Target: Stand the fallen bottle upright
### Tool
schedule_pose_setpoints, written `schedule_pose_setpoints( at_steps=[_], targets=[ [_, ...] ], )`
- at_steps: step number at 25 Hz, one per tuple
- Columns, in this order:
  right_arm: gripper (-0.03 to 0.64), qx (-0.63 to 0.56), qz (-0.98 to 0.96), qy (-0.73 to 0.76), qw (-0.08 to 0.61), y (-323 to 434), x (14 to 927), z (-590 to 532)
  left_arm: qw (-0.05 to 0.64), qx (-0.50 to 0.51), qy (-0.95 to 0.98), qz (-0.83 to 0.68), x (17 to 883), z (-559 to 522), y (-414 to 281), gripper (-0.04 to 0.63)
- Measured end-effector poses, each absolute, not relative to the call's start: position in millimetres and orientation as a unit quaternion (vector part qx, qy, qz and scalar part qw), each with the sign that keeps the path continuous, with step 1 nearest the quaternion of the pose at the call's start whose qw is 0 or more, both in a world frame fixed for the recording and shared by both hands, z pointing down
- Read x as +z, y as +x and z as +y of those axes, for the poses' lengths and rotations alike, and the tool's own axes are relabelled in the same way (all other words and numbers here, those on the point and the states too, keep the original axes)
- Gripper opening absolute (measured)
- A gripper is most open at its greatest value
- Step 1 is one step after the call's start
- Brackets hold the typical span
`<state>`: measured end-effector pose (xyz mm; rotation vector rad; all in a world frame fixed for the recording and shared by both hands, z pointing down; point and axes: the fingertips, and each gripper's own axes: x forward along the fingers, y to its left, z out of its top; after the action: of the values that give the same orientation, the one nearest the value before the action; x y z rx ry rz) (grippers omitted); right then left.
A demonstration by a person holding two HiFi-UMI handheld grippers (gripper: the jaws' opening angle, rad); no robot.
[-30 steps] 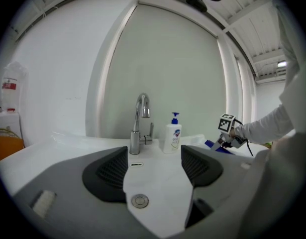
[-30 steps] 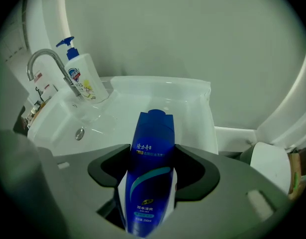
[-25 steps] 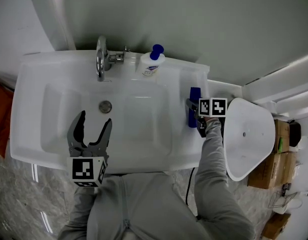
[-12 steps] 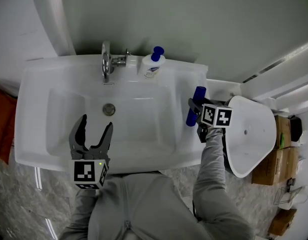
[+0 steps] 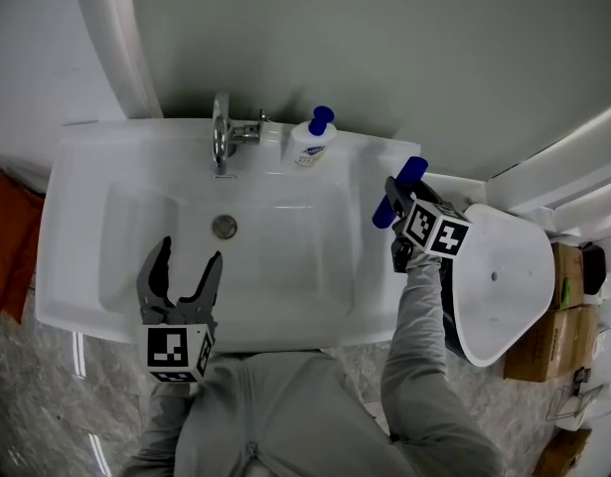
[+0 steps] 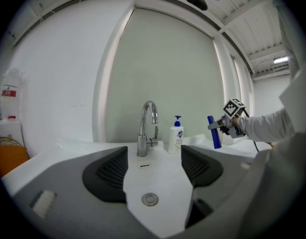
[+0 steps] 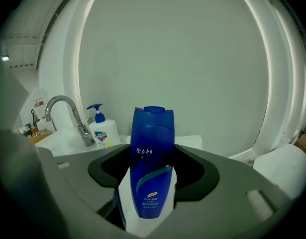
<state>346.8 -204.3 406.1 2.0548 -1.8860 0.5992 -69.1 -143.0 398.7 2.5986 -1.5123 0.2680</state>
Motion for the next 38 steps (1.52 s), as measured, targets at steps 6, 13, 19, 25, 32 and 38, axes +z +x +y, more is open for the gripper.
schedule_pose_setpoints(
  at_steps=[6, 13, 19, 25, 32, 38],
  targets=[
    [0.272, 0.143, -0.654, 0.735, 0.103, 349, 381, -242, 0.063, 0.101, 0.851, -0.511, 401, -146, -66, 0.373],
    [0.270, 0.083, -0.650, 0.752, 0.071, 343, 380, -281, 0.062, 0.123, 0.840, -0.525, 405, -148, -63, 0.373],
    [0.270, 0.071, -0.642, 0.762, 0.055, 343, 405, -301, 0.058, 0.150, 0.826, -0.540, 408, -152, -68, 0.373],
    [0.270, 0.052, -0.653, 0.753, 0.056, 336, 422, -312, 0.037, 0.182, 0.824, -0.536, 411, -156, -62, 0.373],
    [0.270, 0.049, -0.658, 0.749, 0.054, 335, 434, -317, 0.030, 0.192, 0.827, -0.527, 411, -159, -51, 0.373],
    [0.270, 0.041, -0.664, 0.745, 0.048, 334, 439, -312, 0.031, 0.204, 0.827, -0.523, 417, -156, -49, 0.373]
  ],
)
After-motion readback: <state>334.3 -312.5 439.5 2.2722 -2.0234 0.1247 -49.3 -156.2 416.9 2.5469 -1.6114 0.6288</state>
